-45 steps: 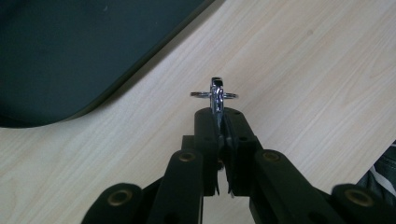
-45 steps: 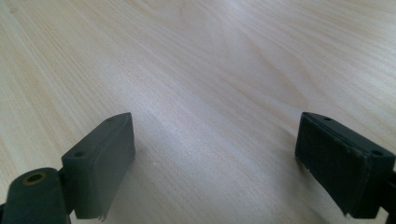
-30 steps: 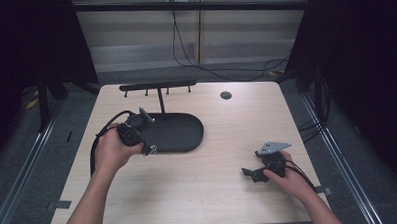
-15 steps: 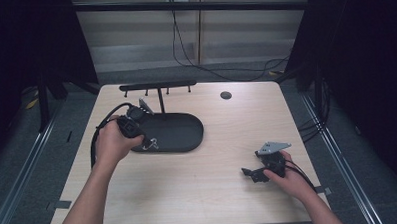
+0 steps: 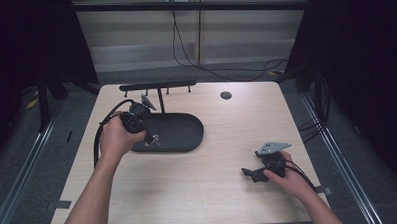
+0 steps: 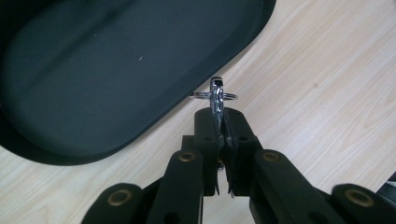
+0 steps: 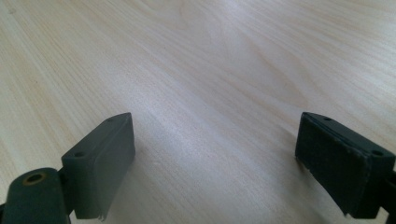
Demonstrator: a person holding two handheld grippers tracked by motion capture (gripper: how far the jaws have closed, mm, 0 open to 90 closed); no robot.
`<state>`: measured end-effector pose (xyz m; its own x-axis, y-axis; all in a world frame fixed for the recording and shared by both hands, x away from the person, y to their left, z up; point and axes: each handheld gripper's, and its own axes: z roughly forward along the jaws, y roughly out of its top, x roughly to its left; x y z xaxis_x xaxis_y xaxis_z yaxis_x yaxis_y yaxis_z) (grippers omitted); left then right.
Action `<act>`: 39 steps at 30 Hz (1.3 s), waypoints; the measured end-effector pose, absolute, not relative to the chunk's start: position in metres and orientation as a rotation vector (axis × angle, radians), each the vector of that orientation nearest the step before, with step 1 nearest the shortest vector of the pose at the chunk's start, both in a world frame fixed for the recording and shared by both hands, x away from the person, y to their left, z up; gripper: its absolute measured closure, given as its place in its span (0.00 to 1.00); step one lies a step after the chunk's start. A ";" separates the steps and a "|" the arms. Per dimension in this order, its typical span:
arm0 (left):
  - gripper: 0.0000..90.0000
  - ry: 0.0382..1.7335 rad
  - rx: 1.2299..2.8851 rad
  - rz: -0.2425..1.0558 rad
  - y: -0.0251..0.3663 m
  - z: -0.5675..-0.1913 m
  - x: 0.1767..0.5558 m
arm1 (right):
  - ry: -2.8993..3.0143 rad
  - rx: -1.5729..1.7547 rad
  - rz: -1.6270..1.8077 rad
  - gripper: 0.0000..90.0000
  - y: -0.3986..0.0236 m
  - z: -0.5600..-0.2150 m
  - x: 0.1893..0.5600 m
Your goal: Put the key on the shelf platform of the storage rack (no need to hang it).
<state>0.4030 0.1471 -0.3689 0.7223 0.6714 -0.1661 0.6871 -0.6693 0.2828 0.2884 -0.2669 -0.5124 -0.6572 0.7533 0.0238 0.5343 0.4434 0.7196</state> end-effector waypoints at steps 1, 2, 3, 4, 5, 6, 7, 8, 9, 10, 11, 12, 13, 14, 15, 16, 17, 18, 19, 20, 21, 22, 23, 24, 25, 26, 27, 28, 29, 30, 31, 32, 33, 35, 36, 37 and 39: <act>0.95 1.059 2.604 -0.069 0.147 -0.369 0.404 | 2.399 1.104 1.034 0.13 -0.267 -0.512 0.288; 0.95 1.061 2.600 -0.069 0.147 -0.369 0.405 | 2.399 1.106 1.035 0.13 -0.267 -0.512 0.288; 0.95 1.061 2.600 -0.069 0.147 -0.369 0.405 | 2.399 1.104 1.035 0.13 -0.267 -0.512 0.288; 0.95 1.068 2.593 -0.066 0.147 -0.369 0.407 | 2.399 1.105 1.035 0.13 -0.267 -0.512 0.288; 0.95 1.068 2.593 -0.066 0.147 -0.369 0.407 | 2.399 1.105 1.035 0.13 -0.267 -0.512 0.288; 0.95 1.072 2.589 -0.062 0.147 -0.369 0.409 | 2.399 1.106 1.034 0.13 -0.267 -0.512 0.288; 0.95 1.072 2.589 -0.062 0.147 -0.369 0.409 | 2.399 1.104 1.035 0.13 -0.267 -0.512 0.288; 0.95 1.079 2.578 -0.059 0.147 -0.368 0.410 | 2.399 1.104 1.035 0.13 -0.267 -0.512 0.288; 0.95 1.079 2.583 -0.054 0.146 -0.368 0.411 | 2.399 1.104 1.035 0.13 -0.267 -0.512 0.288; 0.95 1.084 2.584 -0.051 0.146 -0.367 0.411 | 2.399 1.104 1.035 0.13 -0.267 -0.512 0.289; 0.95 1.084 2.583 -0.045 0.146 -0.367 0.412 | 2.399 1.104 1.035 0.13 -0.267 -0.512 0.288; 0.95 1.081 2.583 -0.045 0.146 -0.366 0.413 | 2.399 1.105 1.035 0.13 -0.267 -0.512 0.288; 0.95 1.089 2.575 -0.043 0.145 -0.366 0.414 | 2.399 1.104 1.035 0.13 -0.267 -0.512 0.288; 0.95 1.086 2.576 -0.044 0.145 -0.365 0.415 | 2.399 1.105 1.035 0.13 -0.267 -0.512 0.288; 0.95 1.089 2.577 -0.050 0.145 -0.365 0.416 | 2.399 1.106 1.034 0.13 -0.267 -0.512 0.288; 0.95 1.091 2.575 -0.046 0.145 -0.365 0.416 | 2.399 1.104 1.035 0.13 -0.267 -0.512 0.288; 0.95 1.091 2.575 -0.046 0.145 -0.365 0.416 | 2.399 1.104 1.035 0.13 -0.267 -0.512 0.288; 0.95 1.087 2.575 -0.050 0.144 -0.364 0.417 | 2.399 1.105 1.035 0.13 -0.267 -0.512 0.288; 0.95 1.082 2.576 -0.051 0.143 -0.363 0.418 | 2.399 1.106 1.034 0.13 -0.267 -0.512 0.288; 0.95 1.081 2.572 -0.053 0.142 -0.363 0.419 | 2.399 1.105 1.034 0.13 -0.267 -0.512 0.288; 0.95 1.081 2.572 -0.053 0.142 -0.363 0.419 | 2.399 1.105 1.034 0.13 -0.267 -0.512 0.288; 0.95 1.082 2.576 -0.055 0.141 -0.363 0.421 | 2.399 1.107 1.034 0.13 -0.267 -0.512 0.288; 0.95 1.082 2.576 -0.055 0.141 -0.363 0.421 | 2.399 1.106 1.034 0.13 -0.267 -0.512 0.288; 0.95 1.087 2.574 -0.054 0.140 -0.364 0.423 | 2.399 1.105 1.034 0.13 -0.267 -0.512 0.288; 0.95 1.087 2.574 -0.054 0.140 -0.364 0.423 | 2.399 1.105 1.034 0.13 -0.267 -0.512 0.288; 0.95 1.089 2.579 -0.050 0.139 -0.364 0.424 | 2.399 1.105 1.034 0.13 -0.267 -0.512 0.288; 0.95 1.091 2.582 -0.042 0.139 -0.364 0.424 | 2.399 1.105 1.034 0.13 -0.267 -0.512 0.288; 0.95 1.095 2.582 -0.037 0.138 -0.363 0.426 | 2.399 1.104 1.035 0.13 -0.267 -0.512 0.288; 0.95 1.098 2.577 -0.033 0.138 -0.363 0.427 | 2.399 1.105 1.035 0.13 -0.267 -0.512 0.288; 0.95 1.101 2.576 -0.035 0.138 -0.363 0.427 | 2.399 1.105 1.035 0.13 -0.267 -0.512 0.288; 0.95 1.097 2.578 -0.037 0.137 -0.363 0.428 | 2.399 1.104 1.035 0.13 -0.267 -0.512 0.288; 0.95 1.099 2.579 -0.039 0.137 -0.363 0.428 | 2.399 1.104 1.035 0.13 -0.267 -0.512 0.288; 0.95 1.096 2.582 -0.039 0.136 -0.364 0.429 | 2.399 1.104 1.035 0.13 -0.267 -0.512 0.288; 0.95 1.098 2.583 -0.041 0.135 -0.364 0.430 | 2.399 1.104 1.035 0.13 -0.267 -0.512 0.288; 0.95 1.098 2.582 -0.038 0.134 -0.365 0.432 | 2.398 1.106 1.036 0.13 -0.267 -0.513 0.288; 0.95 1.103 2.579 -0.040 0.134 -0.366 0.432 | 2.400 1.105 1.035 0.13 -0.267 -0.512 0.288; 0.95 1.103 2.580 -0.040 0.133 -0.367 0.433 | 2.399 1.105 1.035 0.13 -0.267 -0.512 0.288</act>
<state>0.4327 0.1330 -0.3666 0.6990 0.6981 -0.1548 0.7075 -0.6437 0.2918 0.2884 -0.2669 -0.5124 -0.6574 0.7531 0.0242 0.5344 0.4434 0.7196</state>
